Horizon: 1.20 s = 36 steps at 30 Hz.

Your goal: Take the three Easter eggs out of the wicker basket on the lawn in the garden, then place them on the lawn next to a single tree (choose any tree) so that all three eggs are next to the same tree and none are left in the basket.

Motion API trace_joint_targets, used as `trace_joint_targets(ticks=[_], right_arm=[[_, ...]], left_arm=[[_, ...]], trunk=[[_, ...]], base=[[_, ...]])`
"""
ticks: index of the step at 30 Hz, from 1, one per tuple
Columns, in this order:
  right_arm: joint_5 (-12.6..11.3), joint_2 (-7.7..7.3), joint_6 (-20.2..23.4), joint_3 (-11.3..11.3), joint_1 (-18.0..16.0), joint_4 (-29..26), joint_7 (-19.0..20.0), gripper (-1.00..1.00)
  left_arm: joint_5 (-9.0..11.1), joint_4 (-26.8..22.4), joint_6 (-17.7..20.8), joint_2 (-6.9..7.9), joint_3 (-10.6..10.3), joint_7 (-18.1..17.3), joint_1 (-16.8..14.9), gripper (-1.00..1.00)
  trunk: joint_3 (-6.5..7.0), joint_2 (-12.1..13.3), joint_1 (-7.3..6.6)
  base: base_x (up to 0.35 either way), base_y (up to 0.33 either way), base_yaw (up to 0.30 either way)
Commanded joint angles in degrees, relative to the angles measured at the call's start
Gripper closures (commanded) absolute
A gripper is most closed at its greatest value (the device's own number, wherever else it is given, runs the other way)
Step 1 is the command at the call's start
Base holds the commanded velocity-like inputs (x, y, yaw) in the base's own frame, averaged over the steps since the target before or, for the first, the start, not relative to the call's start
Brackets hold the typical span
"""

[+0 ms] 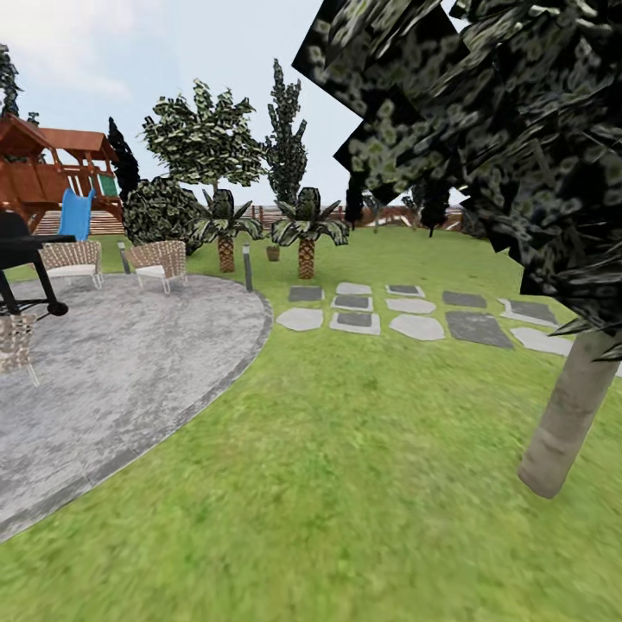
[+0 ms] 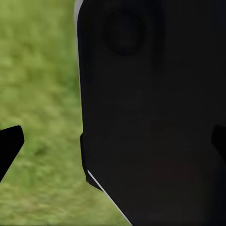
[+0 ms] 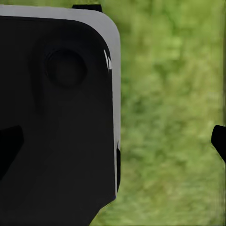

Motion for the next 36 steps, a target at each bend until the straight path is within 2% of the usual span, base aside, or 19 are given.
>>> trace_joint_targets(ticks=[1,15,36], right_arm=[[-0.1,-0.01,0.1,0.1,-0.1,0.1,0.0,-1.0],[-0.1,-0.03,0.0,0.0,-0.1,0.1,0.1,-1.0],[-0.1,-0.09,0.0,0.0,-0.1,0.1,0.2,-1.0]], left_arm=[[0.0,0.0,0.0,0.01,0.0,-0.2,0.0,-1.0],[0.2,0.0,0.1,0.01,0.1,-0.2,0.0,-1.0],[0.0,0.0,0.1,-0.05,0.1,-0.2,0.0,-1.0]], trunk=[[-0.04,0.0,0.04],[-0.04,0.0,0.04],[-0.04,0.0,0.04]], base=[[0.338,0.0,0.258],[0.338,0.0,0.239],[0.338,0.0,-0.01]])
